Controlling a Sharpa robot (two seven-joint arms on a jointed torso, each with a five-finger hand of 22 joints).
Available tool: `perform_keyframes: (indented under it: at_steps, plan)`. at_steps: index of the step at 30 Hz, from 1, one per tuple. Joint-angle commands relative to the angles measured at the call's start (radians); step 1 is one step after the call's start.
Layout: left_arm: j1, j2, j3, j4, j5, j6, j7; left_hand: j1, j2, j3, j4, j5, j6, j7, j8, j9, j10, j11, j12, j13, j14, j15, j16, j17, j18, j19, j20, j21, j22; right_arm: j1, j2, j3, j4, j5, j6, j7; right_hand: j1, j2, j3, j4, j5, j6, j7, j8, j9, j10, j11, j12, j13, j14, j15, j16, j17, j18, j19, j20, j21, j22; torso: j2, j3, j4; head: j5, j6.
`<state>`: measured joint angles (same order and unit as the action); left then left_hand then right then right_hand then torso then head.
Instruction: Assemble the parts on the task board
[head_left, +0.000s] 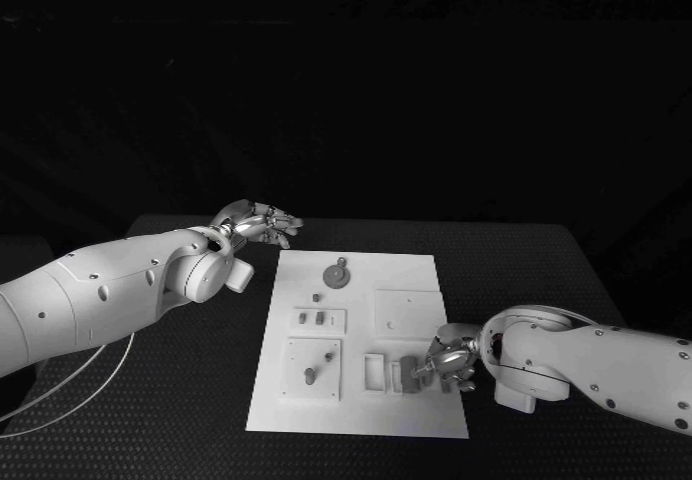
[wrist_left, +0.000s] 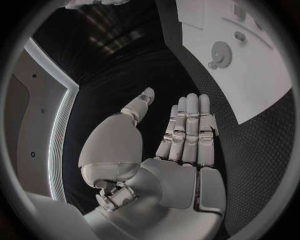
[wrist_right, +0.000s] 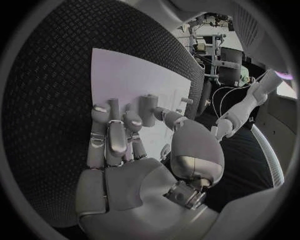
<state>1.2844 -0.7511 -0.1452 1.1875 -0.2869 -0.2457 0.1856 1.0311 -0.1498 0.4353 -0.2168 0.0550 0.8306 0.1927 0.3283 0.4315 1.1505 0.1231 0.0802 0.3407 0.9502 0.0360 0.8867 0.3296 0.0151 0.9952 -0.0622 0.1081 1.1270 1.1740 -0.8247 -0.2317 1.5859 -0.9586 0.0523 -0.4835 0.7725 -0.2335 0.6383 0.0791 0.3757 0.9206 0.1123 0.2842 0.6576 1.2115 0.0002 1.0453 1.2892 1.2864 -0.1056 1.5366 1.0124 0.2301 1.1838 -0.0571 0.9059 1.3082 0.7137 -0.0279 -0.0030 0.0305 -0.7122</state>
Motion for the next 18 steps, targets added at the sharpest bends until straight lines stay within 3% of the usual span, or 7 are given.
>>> perform_keyframes:
  at_steps: [1, 15, 17, 18]
  plan:
    - [0.001, 0.002, 0.000, 0.003, 0.006, 0.018, 0.015, -0.010, 0.000, 0.001, 0.006, -0.004, -0.008, -0.002, 0.000, -0.002, -0.005, 0.000, -0.003, 0.001, -0.002, 0.004, -0.004, 0.002, 0.000, 0.001, 0.003, -0.005, 0.002, -0.013, 0.019, -0.005, -0.009, -0.005, -0.031, -0.009, -0.003, -0.009, 0.001, 0.006, -0.002, -0.003, 0.004, -0.010, -0.010, -0.013, 0.003, -0.003, -0.002, -0.006, 0.002, -0.005, -0.002, 0.032, -0.005, 0.002, -0.003, 0.016, 0.000, -0.0004, 0.0005, 0.001, 0.000]
    - [0.001, -0.001, 0.000, 0.007, 0.006, 0.019, 0.011, -0.012, 0.000, 0.001, 0.008, -0.004, -0.008, -0.002, 0.000, -0.002, -0.005, 0.000, -0.003, 0.002, -0.001, 0.004, -0.004, 0.003, 0.001, 0.001, 0.003, -0.005, 0.002, -0.015, 0.051, -0.005, -0.013, -0.015, -0.034, -0.010, -0.005, -0.028, 0.001, 0.018, -0.002, -0.002, 0.005, -0.015, -0.012, -0.018, 0.004, 0.003, -0.006, -0.007, 0.003, -0.006, 0.001, 0.032, -0.006, 0.003, -0.003, 0.016, 0.000, -0.0020, -0.0009, 0.004, -0.002]
    - [0.001, -0.001, 0.000, 0.007, 0.006, 0.020, 0.011, -0.012, 0.001, 0.001, 0.008, -0.004, -0.008, -0.002, 0.000, -0.002, -0.005, 0.000, -0.003, 0.002, -0.001, 0.004, -0.004, 0.003, 0.001, 0.001, 0.003, -0.005, 0.002, -0.015, 0.054, -0.005, -0.019, -0.026, -0.037, -0.017, 0.016, -0.019, 0.002, 0.002, -0.003, 0.003, 0.004, -0.014, -0.011, -0.019, 0.004, 0.007, -0.008, -0.005, 0.003, -0.006, 0.005, 0.032, -0.006, 0.002, -0.001, 0.017, 0.000, -0.0015, -0.0010, 0.004, -0.003]
    - [0.001, -0.001, 0.000, 0.007, 0.006, 0.020, 0.010, -0.012, 0.001, 0.001, 0.008, -0.004, -0.008, -0.002, 0.000, -0.002, -0.005, 0.000, -0.003, 0.002, -0.001, 0.004, -0.004, 0.003, 0.001, 0.001, 0.003, -0.005, 0.002, -0.015, 0.055, -0.005, -0.022, -0.026, -0.035, -0.018, 0.025, -0.003, -0.006, -0.012, -0.004, 0.005, 0.004, -0.014, -0.011, -0.021, 0.003, 0.010, -0.010, -0.006, 0.003, -0.006, 0.005, 0.032, -0.007, 0.003, 0.001, 0.018, 0.000, -0.0017, -0.0009, 0.004, -0.002]
